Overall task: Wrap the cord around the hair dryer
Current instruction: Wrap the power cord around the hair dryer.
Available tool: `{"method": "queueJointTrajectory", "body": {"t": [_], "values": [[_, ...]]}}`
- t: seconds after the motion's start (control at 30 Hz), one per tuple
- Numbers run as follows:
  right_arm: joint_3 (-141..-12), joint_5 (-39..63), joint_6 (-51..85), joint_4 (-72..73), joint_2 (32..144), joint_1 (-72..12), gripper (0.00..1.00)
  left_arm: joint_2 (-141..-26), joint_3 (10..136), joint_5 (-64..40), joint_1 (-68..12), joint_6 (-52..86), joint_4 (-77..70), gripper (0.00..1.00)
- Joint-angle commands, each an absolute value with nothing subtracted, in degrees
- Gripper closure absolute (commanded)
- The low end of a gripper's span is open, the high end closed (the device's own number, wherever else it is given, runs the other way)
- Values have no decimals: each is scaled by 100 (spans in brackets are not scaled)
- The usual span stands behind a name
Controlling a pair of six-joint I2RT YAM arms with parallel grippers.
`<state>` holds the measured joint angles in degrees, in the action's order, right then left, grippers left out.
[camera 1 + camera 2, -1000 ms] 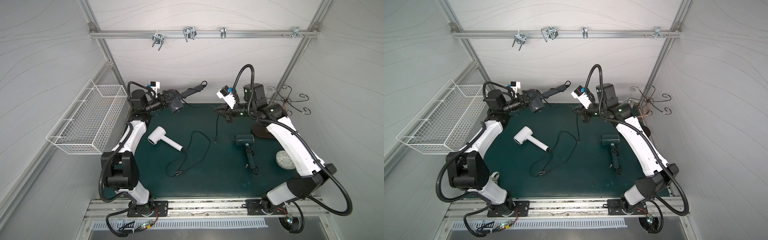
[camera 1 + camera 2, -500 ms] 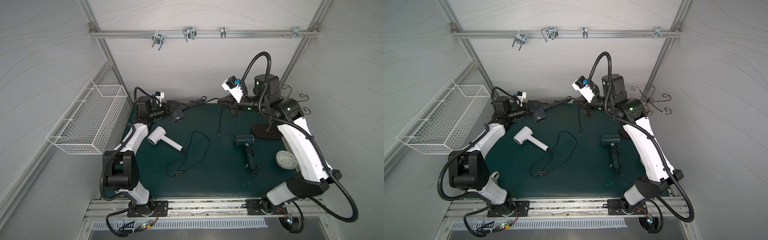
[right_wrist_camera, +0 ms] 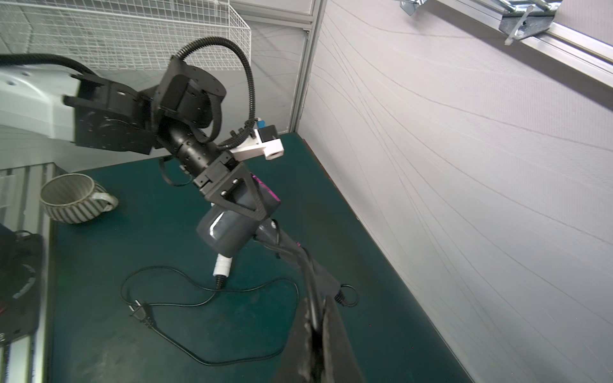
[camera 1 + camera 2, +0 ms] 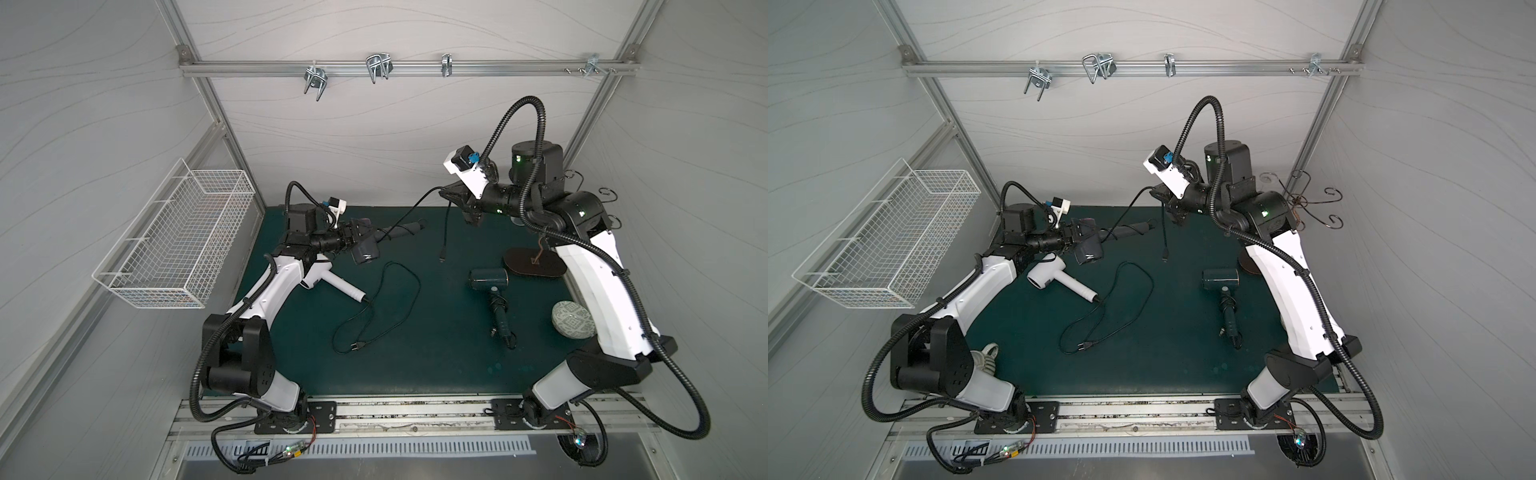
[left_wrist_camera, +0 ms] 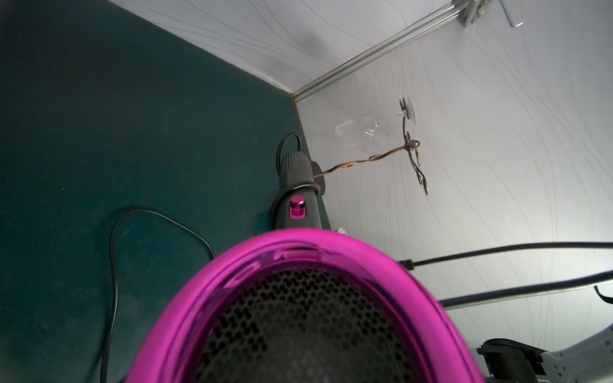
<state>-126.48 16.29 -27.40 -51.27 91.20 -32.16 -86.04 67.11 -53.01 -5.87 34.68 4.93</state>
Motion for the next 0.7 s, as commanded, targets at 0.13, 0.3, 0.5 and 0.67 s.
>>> {"method": "queueJointTrajectory", "body": {"t": [0.13,0.3,0.5,0.67], "values": [[-13111,1466,-3367,-4562,9696,-2675,100,-7937,6689,-5637,-1068,2465,1637,100],[-13327,1797,-3329,-4338,10169,-2364,100,-7728,6691,-6321,-1495,2456,1729,100],[-13256,2621,-2999,-4189,10612,-2117,100,-7766,7101,-6986,-1954,2853,1292,100],[-12752,3465,-2566,-4051,10820,-1875,100,-7937,7471,-7353,-1969,3813,107,100]]}}
